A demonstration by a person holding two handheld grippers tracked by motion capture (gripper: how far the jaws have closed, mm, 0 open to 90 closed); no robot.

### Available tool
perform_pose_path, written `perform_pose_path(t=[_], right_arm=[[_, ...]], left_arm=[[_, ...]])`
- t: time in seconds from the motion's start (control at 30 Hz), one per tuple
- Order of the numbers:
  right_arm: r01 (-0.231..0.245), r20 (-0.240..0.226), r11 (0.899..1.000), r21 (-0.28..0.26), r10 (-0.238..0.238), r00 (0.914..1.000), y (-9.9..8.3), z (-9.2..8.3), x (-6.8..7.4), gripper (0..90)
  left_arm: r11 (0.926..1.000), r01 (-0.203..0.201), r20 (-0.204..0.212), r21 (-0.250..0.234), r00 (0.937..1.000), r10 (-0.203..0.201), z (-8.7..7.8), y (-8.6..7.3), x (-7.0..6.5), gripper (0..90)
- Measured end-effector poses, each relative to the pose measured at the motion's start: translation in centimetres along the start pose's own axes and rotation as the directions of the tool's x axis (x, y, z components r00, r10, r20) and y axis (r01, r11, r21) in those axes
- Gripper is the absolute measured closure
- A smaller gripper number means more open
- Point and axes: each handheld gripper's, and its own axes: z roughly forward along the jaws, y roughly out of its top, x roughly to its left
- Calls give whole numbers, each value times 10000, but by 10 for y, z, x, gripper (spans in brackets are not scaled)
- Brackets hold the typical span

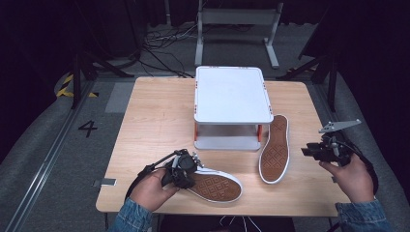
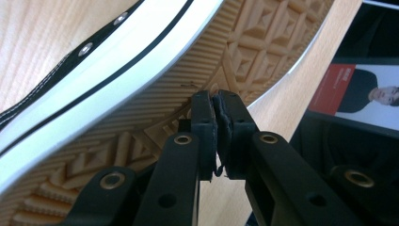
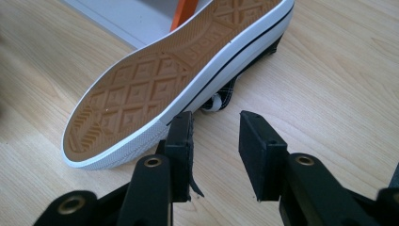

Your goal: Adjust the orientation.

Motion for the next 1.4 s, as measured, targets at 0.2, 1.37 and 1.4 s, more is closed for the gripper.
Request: perform_pose_path(t=[0.2, 1.37, 1.4], right_arm=[[-157, 153, 9998, 97, 155, 9998, -7, -2, -1, 651], [-201, 283, 9983, 552, 186, 9994, -26, 3, 6, 652], [-185, 286, 9982, 576, 168, 9994, -26, 3, 6, 652]], left_arm=[[9998, 143, -214, -156, 9997, -147, 2, 9, 5, 845], [9793, 221, 80, -2013, 9998, -209, 0, 76, 22, 821], [9781, 275, 70, -2063, 9996, -266, 1, 81, 23, 816]])
